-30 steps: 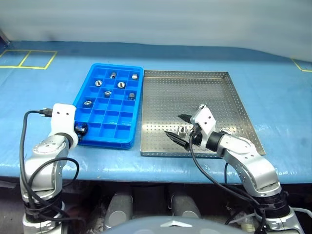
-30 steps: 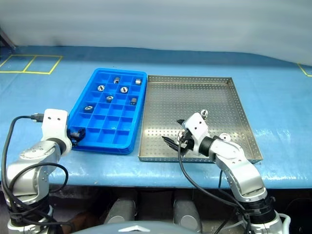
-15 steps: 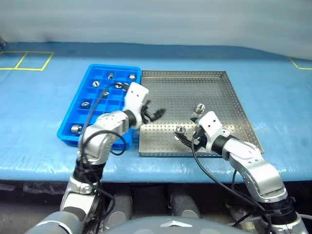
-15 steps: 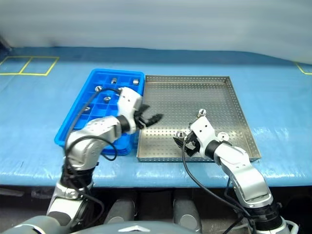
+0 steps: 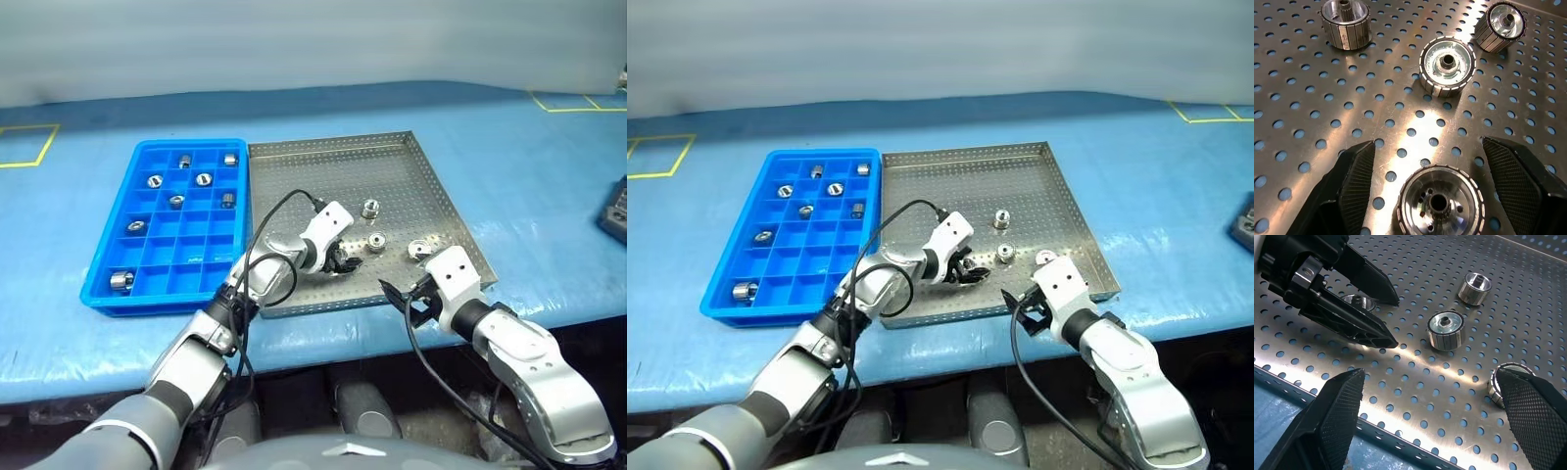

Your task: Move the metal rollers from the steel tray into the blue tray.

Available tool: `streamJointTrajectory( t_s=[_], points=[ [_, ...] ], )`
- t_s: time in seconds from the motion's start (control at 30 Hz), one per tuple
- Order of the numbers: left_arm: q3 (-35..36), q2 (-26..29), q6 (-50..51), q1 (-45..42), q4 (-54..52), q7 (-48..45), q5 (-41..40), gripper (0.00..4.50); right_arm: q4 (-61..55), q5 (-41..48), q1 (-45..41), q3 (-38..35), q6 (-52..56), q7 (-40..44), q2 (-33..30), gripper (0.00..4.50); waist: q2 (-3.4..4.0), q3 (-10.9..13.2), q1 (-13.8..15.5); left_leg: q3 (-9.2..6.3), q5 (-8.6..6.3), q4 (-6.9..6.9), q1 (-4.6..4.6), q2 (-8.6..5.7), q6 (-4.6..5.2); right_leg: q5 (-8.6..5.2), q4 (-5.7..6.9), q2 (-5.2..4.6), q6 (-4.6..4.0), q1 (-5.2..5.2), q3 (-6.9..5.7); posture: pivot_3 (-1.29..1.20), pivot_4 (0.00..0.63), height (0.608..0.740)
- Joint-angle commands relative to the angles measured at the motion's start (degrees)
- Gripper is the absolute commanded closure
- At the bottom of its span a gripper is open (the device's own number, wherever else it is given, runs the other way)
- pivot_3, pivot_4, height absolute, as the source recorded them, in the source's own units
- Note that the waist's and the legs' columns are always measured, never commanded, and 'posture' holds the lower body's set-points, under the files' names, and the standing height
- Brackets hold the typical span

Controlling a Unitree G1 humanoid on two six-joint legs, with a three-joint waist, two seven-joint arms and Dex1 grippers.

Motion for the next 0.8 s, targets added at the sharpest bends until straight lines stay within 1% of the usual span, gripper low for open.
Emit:
streamJointTrajectory(
  t_s=[0.03, 0.07, 0.2, 0.23, 0.4, 0.67, 0.8],
  points=[
    [0.6, -0.1, -1.0, 0.3, -0.2, 0.6, 1.5, 1.10, -2.3, -0.2, 0.3, -2.1, 0.4, -0.7, 0.0, 0.00, 0.00, 0.0, -0.8, 0.00, 0.00, 0.00, 0.01, 0.00, 0.00, 0.00, 0.00, 0.00, 0.00, 0.00, 0.00, -0.27, 0.150, 0.740],
    [1.1, 0.4, -0.9, 0.6, -1.2, 0.9, 1.7, 1.34, -1.9, -0.3, -0.1, -2.1, 0.4, -0.7, 0.0, 0.00, 0.00, 0.0, -1.2, 0.00, 0.00, 0.00, 0.01, 0.00, 0.00, 0.00, 0.00, -0.01, 0.00, 0.01, 0.00, -0.27, 0.150, 0.740],
    [2.6, 2.3, 1.3, 2.4, -6.0, 0.9, 1.5, 2.67, -0.3, -0.5, -2.3, -1.2, 0.5, -0.4, -0.1, 0.00, 0.01, 0.0, -2.6, 0.00, 0.00, -0.05, 0.02, 0.00, 0.00, 0.00, 0.02, -0.01, 0.00, -0.01, 0.01, -0.24, 0.150, 0.740],
    [2.8, 3.0, 1.8, 2.9, -7.3, 0.7, 1.5, 2.85, 0.1, -0.6, -3.0, -0.8, 0.5, -0.3, -0.1, 0.00, 0.00, 0.0, -2.7, -0.01, 0.00, -0.06, 0.03, 0.00, 0.00, 0.00, 0.02, -0.01, 0.00, 0.00, 0.01, -0.23, 0.150, 0.740],
    [4.5, 5.0, 3.3, 5.0, -11.9, 0.7, 0.7, 2.82, 2.2, -1.1, -5.5, 1.0, 0.1, 0.5, -0.4, 0.00, 0.01, 0.0, -2.6, -0.02, 0.00, -0.11, 0.04, 0.00, 0.00, 0.00, 0.06, 0.00, 0.00, -0.03, 0.01, -0.19, 0.150, 0.740],
    [14.1, 4.8, 4.4, 5.9, -17.4, 2.4, -4.3, 2.82, 4.0, -2.3, -7.7, 3.4, -0.5, 1.3, -0.5, 0.00, 0.00, 0.0, -1.6, -0.02, 0.00, -0.09, -0.01, -0.01, 0.01, 0.00, 0.04, 0.00, 0.00, -0.05, 0.01, -0.18, 0.150, 0.740],
    [18.6, 6.0, 4.5, 6.6, -20.9, 6.8, -3.7, 2.82, 4.3, -2.6, -7.8, 3.6, -0.8, 1.6, -0.3, 0.00, 0.00, 0.0, -1.1, -0.02, 0.00, -0.11, 0.00, 0.00, 0.01, 0.00, 0.04, 0.01, 0.00, -0.05, 0.01, -0.16, 0.150, 0.740]
  ],
)
